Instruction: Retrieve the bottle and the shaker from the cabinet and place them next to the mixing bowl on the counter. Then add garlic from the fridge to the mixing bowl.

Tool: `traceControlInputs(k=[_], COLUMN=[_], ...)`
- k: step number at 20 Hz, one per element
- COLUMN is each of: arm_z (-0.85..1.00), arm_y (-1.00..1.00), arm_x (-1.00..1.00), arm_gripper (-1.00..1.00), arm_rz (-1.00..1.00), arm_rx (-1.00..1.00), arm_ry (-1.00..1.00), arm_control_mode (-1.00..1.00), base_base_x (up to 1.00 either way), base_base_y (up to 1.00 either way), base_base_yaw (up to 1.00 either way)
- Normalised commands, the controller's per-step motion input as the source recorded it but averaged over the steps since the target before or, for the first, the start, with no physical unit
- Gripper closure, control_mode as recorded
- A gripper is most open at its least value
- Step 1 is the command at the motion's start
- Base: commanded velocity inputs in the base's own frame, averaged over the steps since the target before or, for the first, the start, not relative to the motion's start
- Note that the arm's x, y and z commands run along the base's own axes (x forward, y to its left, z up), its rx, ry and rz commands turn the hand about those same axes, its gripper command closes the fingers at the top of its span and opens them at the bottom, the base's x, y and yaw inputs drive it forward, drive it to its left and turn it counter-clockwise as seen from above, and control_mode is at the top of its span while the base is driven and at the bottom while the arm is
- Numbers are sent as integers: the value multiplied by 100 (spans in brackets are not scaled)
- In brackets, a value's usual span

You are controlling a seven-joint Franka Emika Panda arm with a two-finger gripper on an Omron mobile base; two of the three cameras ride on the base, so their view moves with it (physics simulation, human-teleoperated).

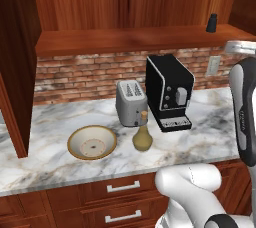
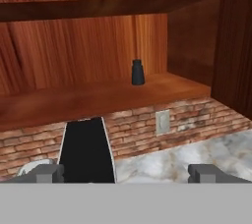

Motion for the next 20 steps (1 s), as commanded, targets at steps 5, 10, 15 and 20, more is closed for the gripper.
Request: traceControlInputs(k=[5, 10, 15, 20], arm_z=[24, 13, 3, -6], arm_y=[0, 0, 0, -5], arm_x=[2, 6, 4, 2], arm_gripper=[-100, -100, -100, -100], arm_rz=[0, 0, 0, 0], arm_rx=[0, -1, -2, 0], arm_ry=[1, 3, 2, -6], arm_control_mode=[-100, -100, -100, -100], base_base_x=[0, 0, 0, 0], base_base_y=[0, 0, 0, 0], base_base_yaw=[0, 0, 0, 0])
